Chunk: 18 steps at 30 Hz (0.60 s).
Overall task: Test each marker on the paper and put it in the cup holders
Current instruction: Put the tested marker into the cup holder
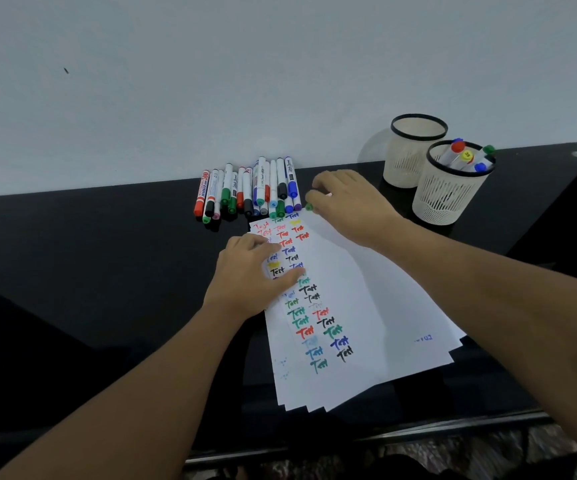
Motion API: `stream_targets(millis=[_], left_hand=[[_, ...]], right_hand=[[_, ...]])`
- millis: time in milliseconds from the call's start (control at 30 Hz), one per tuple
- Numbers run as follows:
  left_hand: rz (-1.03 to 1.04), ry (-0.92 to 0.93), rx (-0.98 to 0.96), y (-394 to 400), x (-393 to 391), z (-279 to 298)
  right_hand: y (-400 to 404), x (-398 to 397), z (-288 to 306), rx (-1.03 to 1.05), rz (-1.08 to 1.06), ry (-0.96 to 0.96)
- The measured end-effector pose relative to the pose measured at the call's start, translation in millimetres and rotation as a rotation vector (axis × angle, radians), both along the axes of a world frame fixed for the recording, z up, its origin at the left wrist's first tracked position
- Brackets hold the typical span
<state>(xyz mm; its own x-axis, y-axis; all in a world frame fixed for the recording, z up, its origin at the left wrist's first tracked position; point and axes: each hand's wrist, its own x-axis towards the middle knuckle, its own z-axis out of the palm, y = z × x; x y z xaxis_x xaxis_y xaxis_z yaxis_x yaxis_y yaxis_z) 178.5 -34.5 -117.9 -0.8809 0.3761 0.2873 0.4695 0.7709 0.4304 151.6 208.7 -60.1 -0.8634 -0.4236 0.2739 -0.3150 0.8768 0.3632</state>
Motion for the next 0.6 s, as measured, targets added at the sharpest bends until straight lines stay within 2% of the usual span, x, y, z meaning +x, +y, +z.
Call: stream_targets(millis=[100,200,267,367,600], left_hand=[[0.012,0.008,0.003,1.1,1.0,1.3],[0.02,0.007,0.004,1.8,3.3,3.2],[0.018,-0.001,0.009,2.0,4.9,4.3],[0.008,0.001,0.018,2.5,6.6,5.8],[-0.041,0.054,0.022,1.1,9.4,6.0]], right_hand=[[-5.3,13.4,7.8,-0.149,0.062,-0.059],[-13.2,29.0,10.3,-0.177,0.088,-0.129],[-16.6,37.6,5.7,-0.226,0.047,-0.148],[-17.9,49.5,-3.3,-0.384,-0.036,-0.31],[-16.3,63.8,-5.9,-0.284,-0.139,-0.382]])
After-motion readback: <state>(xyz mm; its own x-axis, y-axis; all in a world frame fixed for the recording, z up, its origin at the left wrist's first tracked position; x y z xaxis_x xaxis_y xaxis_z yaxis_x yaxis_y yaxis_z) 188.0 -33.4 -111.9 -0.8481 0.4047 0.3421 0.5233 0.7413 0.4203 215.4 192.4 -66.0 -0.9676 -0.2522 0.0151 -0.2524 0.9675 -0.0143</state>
